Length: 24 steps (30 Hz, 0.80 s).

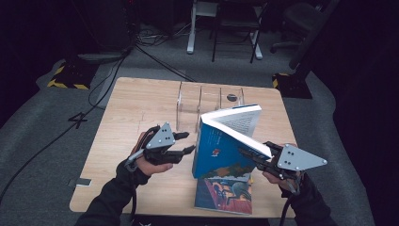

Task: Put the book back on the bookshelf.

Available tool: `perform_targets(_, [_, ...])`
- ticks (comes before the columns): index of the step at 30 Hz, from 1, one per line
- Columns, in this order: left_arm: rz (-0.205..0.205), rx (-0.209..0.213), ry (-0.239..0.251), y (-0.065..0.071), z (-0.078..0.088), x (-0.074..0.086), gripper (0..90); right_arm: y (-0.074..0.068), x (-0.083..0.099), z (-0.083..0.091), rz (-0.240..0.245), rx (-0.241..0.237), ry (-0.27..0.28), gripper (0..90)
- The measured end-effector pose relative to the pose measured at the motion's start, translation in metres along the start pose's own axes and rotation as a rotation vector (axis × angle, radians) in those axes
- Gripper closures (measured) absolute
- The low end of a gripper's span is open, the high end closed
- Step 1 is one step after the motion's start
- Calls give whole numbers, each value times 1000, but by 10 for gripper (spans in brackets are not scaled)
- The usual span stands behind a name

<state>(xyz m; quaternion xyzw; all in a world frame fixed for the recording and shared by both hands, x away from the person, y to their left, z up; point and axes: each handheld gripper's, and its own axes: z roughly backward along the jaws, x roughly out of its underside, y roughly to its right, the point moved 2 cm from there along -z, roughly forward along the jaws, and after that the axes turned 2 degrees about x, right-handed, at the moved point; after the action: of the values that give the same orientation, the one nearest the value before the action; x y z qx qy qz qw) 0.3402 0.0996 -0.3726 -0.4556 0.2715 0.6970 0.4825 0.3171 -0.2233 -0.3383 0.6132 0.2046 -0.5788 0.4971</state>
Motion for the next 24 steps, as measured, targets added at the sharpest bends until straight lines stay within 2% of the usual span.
perform_targets(3, [11, 42, -21, 13, -7, 9, 401, -3, 0, 2, 0, -7, 8, 759])
perform_targets(6, [25, 62, -33, 20, -16, 13, 341, -7, -1, 4, 2, -7, 8, 759])
perform_targets(7, [33, 75, -38, 23, -23, 16, 341, -8, -1, 4, 5, -8, 11, 759])
perform_targets(11, [39, 85, -41, 27, -36, 20, 338, -12, -2, 7, 9, -16, 11, 758])
perform_targets(14, [42, 94, -38, 27, -45, 22, 391, -15, -3, 9, -2, -27, 14, 756])
perform_targets(15, [48, 123, -14, 29, -48, 22, 432, -16, -3, 11, -15, -40, 17, 755])
perform_targets(16, [48, 123, -14, 29, -48, 22, 458, -16, -3, 11, -15, -40, 17, 755])
perform_targets(17, [35, 140, -7, 31, -50, 21, 458, -16, -3, 12, -19, -43, 17, 753])
perform_targets(18, [31, 137, 5, 34, -51, 17, 484, -18, -3, 13, -24, -46, 16, 752])
perform_targets(24, [3, 158, 43, 37, -54, 4, 501, -23, -3, 19, -31, -31, 10, 710])
